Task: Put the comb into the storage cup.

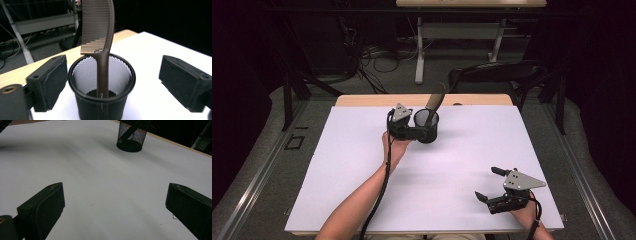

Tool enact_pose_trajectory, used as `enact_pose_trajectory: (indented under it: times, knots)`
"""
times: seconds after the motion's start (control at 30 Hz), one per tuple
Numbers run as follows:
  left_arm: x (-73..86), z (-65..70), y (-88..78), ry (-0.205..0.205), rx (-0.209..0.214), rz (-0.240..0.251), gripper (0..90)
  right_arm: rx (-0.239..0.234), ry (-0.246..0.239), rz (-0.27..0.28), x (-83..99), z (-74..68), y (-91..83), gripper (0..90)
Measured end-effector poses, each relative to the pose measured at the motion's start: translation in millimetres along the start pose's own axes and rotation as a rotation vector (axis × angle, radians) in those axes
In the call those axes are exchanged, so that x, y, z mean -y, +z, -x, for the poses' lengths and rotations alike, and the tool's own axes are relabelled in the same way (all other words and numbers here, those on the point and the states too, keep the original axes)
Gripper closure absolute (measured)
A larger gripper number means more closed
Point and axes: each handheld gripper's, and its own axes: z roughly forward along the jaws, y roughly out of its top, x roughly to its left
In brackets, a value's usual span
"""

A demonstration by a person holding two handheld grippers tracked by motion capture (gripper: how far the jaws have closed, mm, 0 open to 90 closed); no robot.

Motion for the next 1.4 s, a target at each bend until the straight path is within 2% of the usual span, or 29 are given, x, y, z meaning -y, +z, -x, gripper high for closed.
enact_pose_trajectory:
  times: [0.23, 0.6, 1.0, 1.4]
  knots:
    - [2.1, -2.1, -14.1, 0.018, -0.009, -0.037, 2.2, 0.001, 0.001, -0.003, -0.2, -0.3, 0.0, 1.8]
    - [9.1, -6.4, -32.0, 0.036, -0.008, -0.092, 0.2, 0.001, 0.002, -0.002, -0.1, -0.3, 0.2, 1.8]
    - [18.5, -11.6, -52.6, 0.047, -0.017, -0.132, 0.1, 0.001, 0.004, -0.004, -0.2, -0.7, 0.4, 1.8]
    - [28.2, -13.7, -70.7, 0.051, -0.027, -0.146, 0.2, 0.004, 0.002, -0.008, 0.3, 0.2, 0.3, 1.8]
